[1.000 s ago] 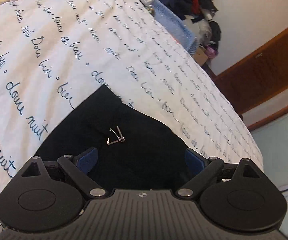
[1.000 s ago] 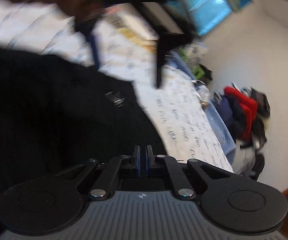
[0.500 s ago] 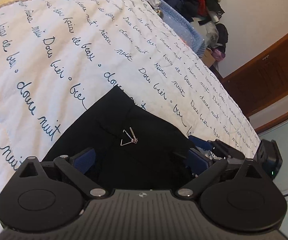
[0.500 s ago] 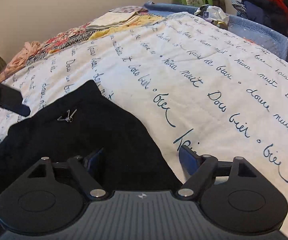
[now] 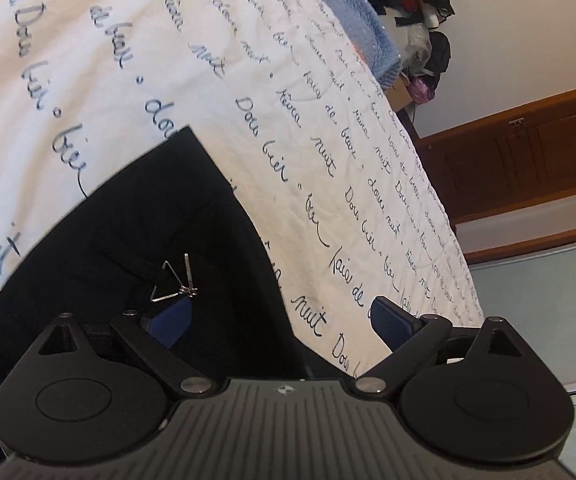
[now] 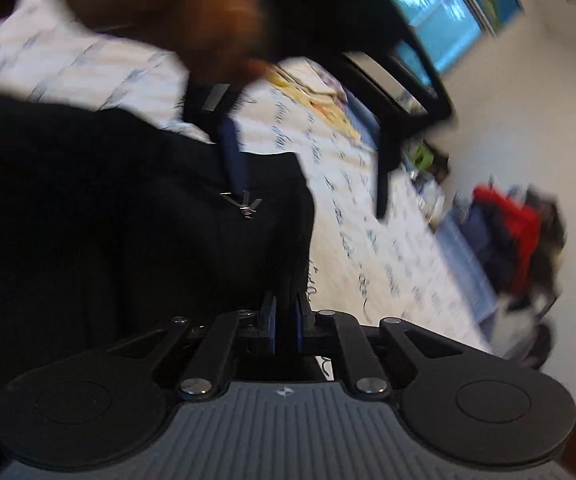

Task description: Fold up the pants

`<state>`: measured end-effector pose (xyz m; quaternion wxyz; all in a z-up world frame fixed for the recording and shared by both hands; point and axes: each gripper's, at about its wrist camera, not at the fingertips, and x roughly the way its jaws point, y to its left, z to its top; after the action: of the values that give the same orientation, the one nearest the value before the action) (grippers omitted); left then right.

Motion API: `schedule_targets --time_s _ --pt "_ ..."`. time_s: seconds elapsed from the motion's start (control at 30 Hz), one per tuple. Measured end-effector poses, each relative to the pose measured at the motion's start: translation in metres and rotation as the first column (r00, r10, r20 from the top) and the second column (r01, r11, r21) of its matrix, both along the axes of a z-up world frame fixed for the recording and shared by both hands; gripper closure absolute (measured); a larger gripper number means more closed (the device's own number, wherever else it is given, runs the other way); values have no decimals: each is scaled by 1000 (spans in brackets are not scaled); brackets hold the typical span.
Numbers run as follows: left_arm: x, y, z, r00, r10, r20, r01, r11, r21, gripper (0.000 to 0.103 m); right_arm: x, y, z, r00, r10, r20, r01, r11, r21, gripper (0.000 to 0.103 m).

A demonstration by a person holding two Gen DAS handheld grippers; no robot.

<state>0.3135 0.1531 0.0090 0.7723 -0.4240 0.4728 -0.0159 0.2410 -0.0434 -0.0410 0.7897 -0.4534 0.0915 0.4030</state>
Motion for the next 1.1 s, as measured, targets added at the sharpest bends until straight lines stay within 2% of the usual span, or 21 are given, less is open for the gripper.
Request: schedule_targets --time_s 0.1,0.17,0.23,0.3,0.37,0.43,0.47,0.53,0.6,0.73,0.83,0.87,0.9,0.97,1.1 --pt "2 2 -13 998 28 -64 -30 999 -34 25 -23 1 -11 994 26 105 -23 999 -35 94" --pt "1 5 -20 995 49 -88 -55 996 -71 44 -28 2 -15 993 24 119 -19 999 -36 94" --pt "-2 6 -24 993 55 -102 -65 993 -97 74 -29 1 -14 994 8 106 -7 1000 -13 94" --pt "-8 7 -26 993 68 -95 -79 991 -111 89 -29 0 -12 995 -6 103 5 1000 11 94" --pt "-14 7 -25 995 78 -67 -85 990 -109 92 -27 0 -9 996 -36 87 33 998 45 93" --pt "-21 2 -19 996 80 -25 -82 994 -76 93 -23 -2 -8 993 -75 89 70 995 64 82" --pt "-26 -1 -15 997 74 0 -74 996 -51 93 -19 -1 -9 991 -101 83 97 994 52 59" --pt "-38 -8 -7 997 59 53 -59 998 -2 94 -18 -9 -11 986 -130 109 123 990 66 32" --pt "-51 -11 -1 994 46 95 -48 999 23 94 -13 -22 -9 979 -175 102 168 983 72 33" --pt "-73 -11 1 990 28 135 -32 999 22 94 3 -54 -9 954 -287 83 283 958 53 35" --pt "-86 -12 -1 990 9 141 -12 1000 21 94 6 -76 -13 931 -353 96 352 936 27 59" --pt "-89 -12 -1 990 3 143 -6 1000 19 94 3 -81 -14 927 -365 85 365 931 21 75" --pt "-92 -13 -2 989 -1 146 -2 1000 21 94 -2 -83 -15 923 -373 91 374 928 9 84" --pt "-98 -12 -3 988 -7 157 3 1000 26 94 -15 -84 -20 921 -366 133 373 928 -30 92" --pt "-114 -8 -3 986 -20 168 17 1000 16 94 -35 -87 -22 926 -346 152 358 932 -59 94"
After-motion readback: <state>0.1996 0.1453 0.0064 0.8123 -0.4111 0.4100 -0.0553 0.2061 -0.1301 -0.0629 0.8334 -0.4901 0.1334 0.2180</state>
